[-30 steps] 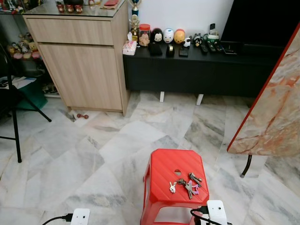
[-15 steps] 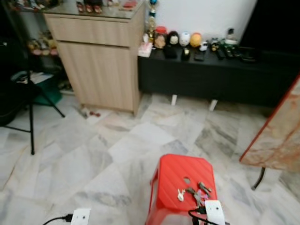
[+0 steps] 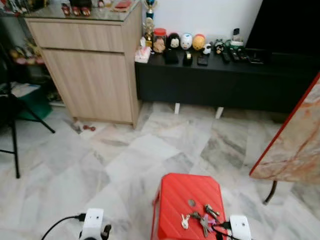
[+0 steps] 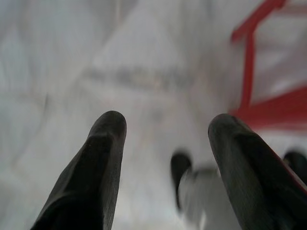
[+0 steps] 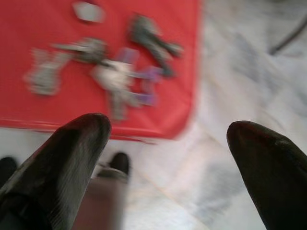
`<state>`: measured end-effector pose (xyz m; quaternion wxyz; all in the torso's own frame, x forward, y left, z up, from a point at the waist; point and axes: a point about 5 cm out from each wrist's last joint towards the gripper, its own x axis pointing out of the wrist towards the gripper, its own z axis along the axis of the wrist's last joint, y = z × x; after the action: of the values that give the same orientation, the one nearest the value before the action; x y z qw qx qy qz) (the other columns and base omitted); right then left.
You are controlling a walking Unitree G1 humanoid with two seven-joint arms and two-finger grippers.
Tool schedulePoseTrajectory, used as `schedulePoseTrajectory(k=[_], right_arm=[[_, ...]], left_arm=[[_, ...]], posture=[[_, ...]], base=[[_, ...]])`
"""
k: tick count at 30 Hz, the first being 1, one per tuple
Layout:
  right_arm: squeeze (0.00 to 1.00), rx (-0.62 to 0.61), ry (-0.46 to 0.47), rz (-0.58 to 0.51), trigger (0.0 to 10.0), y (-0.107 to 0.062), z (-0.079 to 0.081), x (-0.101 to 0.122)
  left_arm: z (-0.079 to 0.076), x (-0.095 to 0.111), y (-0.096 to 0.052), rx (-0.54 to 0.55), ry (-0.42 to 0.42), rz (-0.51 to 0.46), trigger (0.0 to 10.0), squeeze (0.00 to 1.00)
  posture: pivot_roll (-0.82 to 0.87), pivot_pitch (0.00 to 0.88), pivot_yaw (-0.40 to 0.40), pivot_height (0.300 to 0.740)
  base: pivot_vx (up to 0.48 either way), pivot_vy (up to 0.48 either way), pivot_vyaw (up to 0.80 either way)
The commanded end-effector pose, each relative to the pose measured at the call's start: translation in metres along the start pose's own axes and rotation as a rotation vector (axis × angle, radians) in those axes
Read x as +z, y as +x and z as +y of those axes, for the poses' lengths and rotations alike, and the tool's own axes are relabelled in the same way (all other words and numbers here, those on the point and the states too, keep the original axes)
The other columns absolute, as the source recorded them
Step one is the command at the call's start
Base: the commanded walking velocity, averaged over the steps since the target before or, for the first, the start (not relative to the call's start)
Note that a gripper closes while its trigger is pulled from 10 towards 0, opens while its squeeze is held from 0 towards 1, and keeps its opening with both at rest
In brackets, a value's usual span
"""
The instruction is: Hang keys on a hook
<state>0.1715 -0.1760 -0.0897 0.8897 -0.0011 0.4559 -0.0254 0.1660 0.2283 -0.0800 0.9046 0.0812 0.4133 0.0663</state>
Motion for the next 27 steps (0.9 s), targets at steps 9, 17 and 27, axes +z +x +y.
schedulePoseTrajectory(k=[9,17,27], right_arm=[[0.00,-0.005,0.011,0.003,10.0,-0.001,-0.001,-0.004],[0.00,-0.006,0.008,0.001,10.0,-0.001,-0.001,-0.003],[0.00,0.021,-0.068,-0.034,10.0,0.001,0.006,0.008]], left_arm=[[-0.001,-0.007,-0.002,-0.003,0.006,0.028,10.0,0.00],[-0.002,-0.006,-0.002,-0.005,0.009,0.024,10.0,0.00],[-0.003,-0.008,-0.002,-0.007,0.008,0.034,10.0,0.00]], posture=[[0.11,0.038,-0.063,0.740],[0.11,0.038,-0.063,0.740],[0.11,0.039,-0.063,0.740]], base=[[0.000,0.000,0.00],[0.000,0.000,0.00],[0.000,0.000,0.00]])
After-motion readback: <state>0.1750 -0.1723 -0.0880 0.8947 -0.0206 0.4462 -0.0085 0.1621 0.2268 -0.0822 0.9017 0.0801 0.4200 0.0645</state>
